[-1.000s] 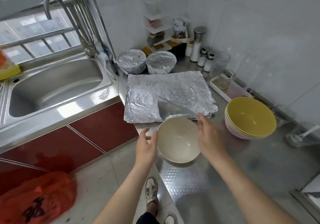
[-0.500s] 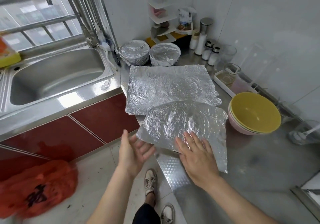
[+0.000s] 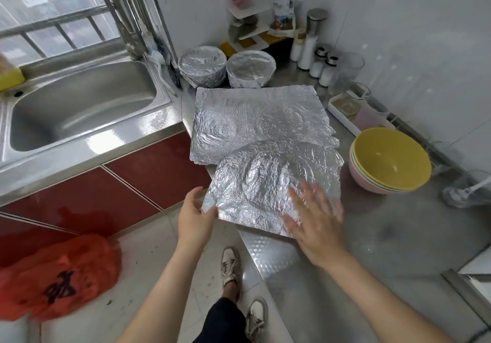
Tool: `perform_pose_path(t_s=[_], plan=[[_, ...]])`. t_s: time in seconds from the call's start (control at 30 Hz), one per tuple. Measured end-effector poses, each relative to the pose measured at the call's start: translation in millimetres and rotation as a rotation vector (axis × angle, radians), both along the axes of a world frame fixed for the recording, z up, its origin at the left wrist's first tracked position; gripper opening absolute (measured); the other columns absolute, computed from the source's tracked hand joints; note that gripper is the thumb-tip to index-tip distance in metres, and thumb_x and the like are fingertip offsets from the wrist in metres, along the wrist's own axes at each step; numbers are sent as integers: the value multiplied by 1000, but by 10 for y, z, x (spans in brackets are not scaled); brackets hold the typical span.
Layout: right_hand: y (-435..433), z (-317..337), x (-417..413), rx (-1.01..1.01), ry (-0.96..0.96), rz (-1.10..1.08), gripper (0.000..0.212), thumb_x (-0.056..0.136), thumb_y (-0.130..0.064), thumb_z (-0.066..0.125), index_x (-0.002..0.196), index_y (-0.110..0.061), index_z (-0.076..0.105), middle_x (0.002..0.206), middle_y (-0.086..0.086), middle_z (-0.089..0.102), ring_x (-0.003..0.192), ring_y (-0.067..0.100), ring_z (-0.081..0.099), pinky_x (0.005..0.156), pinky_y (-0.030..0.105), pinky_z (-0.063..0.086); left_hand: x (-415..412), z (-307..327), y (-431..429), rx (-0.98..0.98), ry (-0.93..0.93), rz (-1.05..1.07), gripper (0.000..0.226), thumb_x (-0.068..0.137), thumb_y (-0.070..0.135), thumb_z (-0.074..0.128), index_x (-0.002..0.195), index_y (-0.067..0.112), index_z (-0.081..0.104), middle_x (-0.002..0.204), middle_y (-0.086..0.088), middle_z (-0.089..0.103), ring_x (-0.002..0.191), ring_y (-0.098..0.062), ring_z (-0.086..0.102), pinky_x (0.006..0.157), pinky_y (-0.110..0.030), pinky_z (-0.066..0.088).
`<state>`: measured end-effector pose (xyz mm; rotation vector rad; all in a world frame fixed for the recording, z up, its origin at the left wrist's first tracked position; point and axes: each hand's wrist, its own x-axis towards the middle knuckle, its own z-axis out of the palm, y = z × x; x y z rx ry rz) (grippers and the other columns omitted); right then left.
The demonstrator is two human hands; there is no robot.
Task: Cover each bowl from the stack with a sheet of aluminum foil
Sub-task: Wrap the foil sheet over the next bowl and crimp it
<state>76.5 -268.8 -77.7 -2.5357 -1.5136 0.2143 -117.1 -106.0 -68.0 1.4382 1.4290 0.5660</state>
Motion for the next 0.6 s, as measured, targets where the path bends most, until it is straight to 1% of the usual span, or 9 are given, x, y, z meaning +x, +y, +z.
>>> perform_pose_path(t_s=[0.07,0.1,0.2,0.27,0.37,0.47,0.5,0.53,0.6], plan=[[-47,51,121,150,152,-261,73,91,-70,26,152,-30,19,160,2,16,147,24,12,112,49,16,-11,15,-2,343,197,-79,56,82,7,72,134,18,53,124,4,56,109,-15,55,94,-31,45],[-62,65,189,220,265,-391,79,89,-70,35,152,-26,18,160,5,17,146,26,16,113,48,19,12,35,-2,506,224,-145,51,82,7,73,130,17,59,128,2,56,115,-16,52,98,-33,43],[-52,93,361,345,789,-727,90,84,-59,56,152,-18,15,158,4,22,142,24,27,114,40,25,207,117,-80,726,210,-534,22,86,15,73,108,19,74,117,1,67,111,-18,58,89,-33,49],[-4,75,436,392,1056,-820,100,76,-58,69,151,-13,19,154,5,30,137,23,35,112,41,30,317,79,-149,831,224,-813,14,89,25,67,100,20,74,111,4,69,109,-18,58,87,-31,49],[74,68,532,359,1177,-796,112,65,-53,81,149,-7,22,148,4,40,130,22,43,101,34,36,395,-5,-222,887,211,-942,30,92,38,52,96,20,76,104,6,71,103,-15,59,86,-27,50],[124,43,630,308,1202,-743,75,75,-25,80,136,-6,41,130,1,51,111,18,50,91,28,36,380,-51,-274,903,228,-956,33,93,40,50,96,22,77,101,9,71,97,-14,61,81,-25,52],[139,86,653,302,1217,-718,61,74,-21,81,124,-10,48,124,1,55,104,17,53,89,28,38,377,-56,-289,903,236,-961,32,93,40,50,96,22,77,101,9,72,96,-14,61,78,-26,53],[160,87,687,290,1217,-694,58,70,-22,83,117,-10,51,123,2,58,103,18,55,89,28,40,371,-57,-308,900,242,-965,32,93,39,50,96,23,77,100,10,72,95,-14,61,76,-26,53],[220,123,732,279,1187,-660,90,60,-32,88,134,-4,47,131,3,55,115,23,55,97,34,43,362,-68,-347,903,242,-955,31,93,39,50,95,23,77,100,10,72,93,-14,61,74,-25,54]])
